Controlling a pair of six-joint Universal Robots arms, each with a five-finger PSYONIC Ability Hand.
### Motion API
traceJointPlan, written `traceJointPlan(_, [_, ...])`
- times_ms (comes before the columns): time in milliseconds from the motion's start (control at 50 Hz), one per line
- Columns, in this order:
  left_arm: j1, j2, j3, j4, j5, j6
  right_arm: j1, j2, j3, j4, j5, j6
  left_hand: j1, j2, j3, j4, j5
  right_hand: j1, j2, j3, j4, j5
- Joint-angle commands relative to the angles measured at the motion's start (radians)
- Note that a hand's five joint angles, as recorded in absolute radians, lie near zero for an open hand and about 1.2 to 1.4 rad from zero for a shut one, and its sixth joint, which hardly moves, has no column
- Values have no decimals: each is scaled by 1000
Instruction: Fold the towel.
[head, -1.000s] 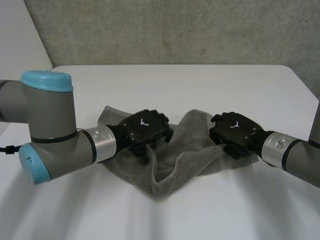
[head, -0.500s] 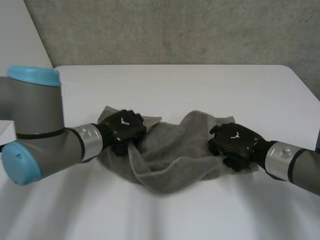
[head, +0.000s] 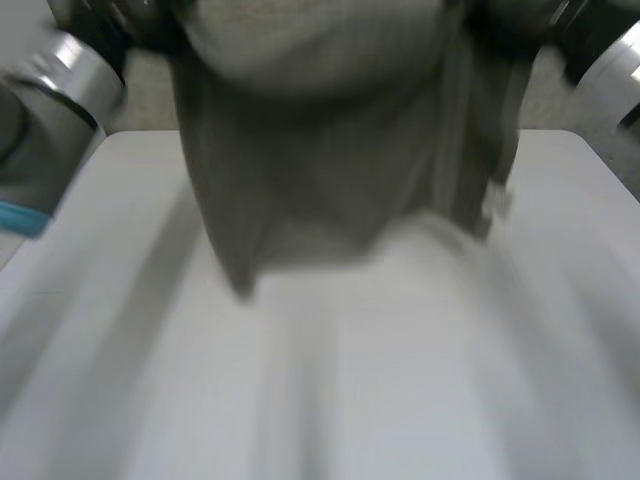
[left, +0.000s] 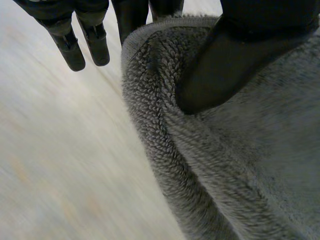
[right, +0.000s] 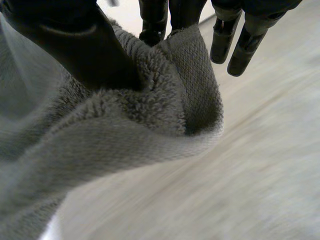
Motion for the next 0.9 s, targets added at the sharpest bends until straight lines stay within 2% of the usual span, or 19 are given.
traceJointPlan(20, [16, 199, -179, 81, 63, -203, -176, -130, 158, -204, -112, 432, 82, 112, -43, -50, 83, 113, 92, -7, -60, 90])
traceJointPlan(40, [16, 199, -180, 80, 63, -203, -177, -130, 159, -204, -113, 432, 82, 112, -43, -50, 83, 113, 92, -7, -60, 90])
traceJointPlan(80, [5, 205, -297, 26, 158, -200, -178, -151, 272, -179, -261, 371, 82, 112, -43, -50, 83, 113, 92, -7, -60, 90])
traceJointPlan(140, [-4, 194, -412, -8, 200, -200, -198, -159, 356, -146, -338, 295, 82, 112, -43, -50, 83, 113, 92, -7, -60, 90])
traceJointPlan(280, [-6, 145, -590, -15, 203, -145, -253, -53, 404, 79, -360, 131, 82, 112, -43, -50, 83, 113, 92, -7, -60, 90])
traceJointPlan(320, [-7, 128, -620, -15, 201, -107, -253, -13, 401, 166, -349, 34, 82, 112, -43, -50, 83, 113, 92, -7, -60, 90])
traceJointPlan(360, [-10, 112, -640, -21, 200, -68, -252, 60, 386, 372, -302, -201, 82, 112, -43, -50, 83, 113, 92, -7, -60, 90])
traceJointPlan(380, [-18, 90, -649, -22, 200, -30, -252, 61, 386, 373, -301, -203, 82, 112, -43, -50, 83, 113, 92, -7, -60, 90])
traceJointPlan(420, [-58, 49, -655, -31, 185, 23, -249, 149, 364, 584, -176, -470, 82, 112, -43, -50, 83, 113, 92, -7, -60, 90])
traceJointPlan(440, [-58, 49, -655, -31, 185, 24, -249, 150, 364, 585, -175, -471, 82, 112, -43, -50, 83, 113, 92, -7, -60, 90])
traceJointPlan(480, [-88, 30, -652, -42, 154, 34, -230, 202, 355, 699, -55, -636, 44, 74, -43, -50, 46, 113, 92, -7, -60, 90])
traceJointPlan(560, [-101, 30, -647, -45, 123, 31, -171, 202, 353, 654, 2, -557, -223, -193, -43, -50, -222, 113, 92, -7, -60, 90])
traceJointPlan(600, [-107, 39, -647, -44, 106, 31, -175, 177, 372, 550, 19, -395, -398, -368, -43, -50, -397, 113, 92, -7, -60, 90])
traceJointPlan(680, [-109, 39, -643, -44, 96, 31, -169, 100, 412, 448, 65, -256, -452, -422, -43, -50, -451, 82, 60, -7, -60, 59])
traceJointPlan(700, [-107, 39, -641, -42, 93, 31, -161, 72, 434, 412, 102, -209, -458, -428, -43, -50, -457, -278, -300, -7, -60, -302])
traceJointPlan(740, [-104, 38, -641, -41, 88, 31, -152, 44, 473, 370, 172, -180, -505, -475, -43, -50, -503, -589, -610, -7, -60, -612])
traceJointPlan(760, [-104, 38, -641, -41, 88, 31, -152, 44, 473, 370, 173, -180, -505, -475, -43, -50, -504, -590, -612, -7, -60, -614])
traceJointPlan(800, [-102, 30, -644, -42, 79, 31, -129, 47, 488, 365, 203, -180, -616, -586, -43, -50, -615, -1108, -1130, -7, -60, -1132])
traceJointPlan(900, [-107, 26, -655, -44, 74, 31, -118, 45, 510, 365, 214, -166, -713, -683, -43, -50, -712, -1108, -1130, -7, -60, -1132])
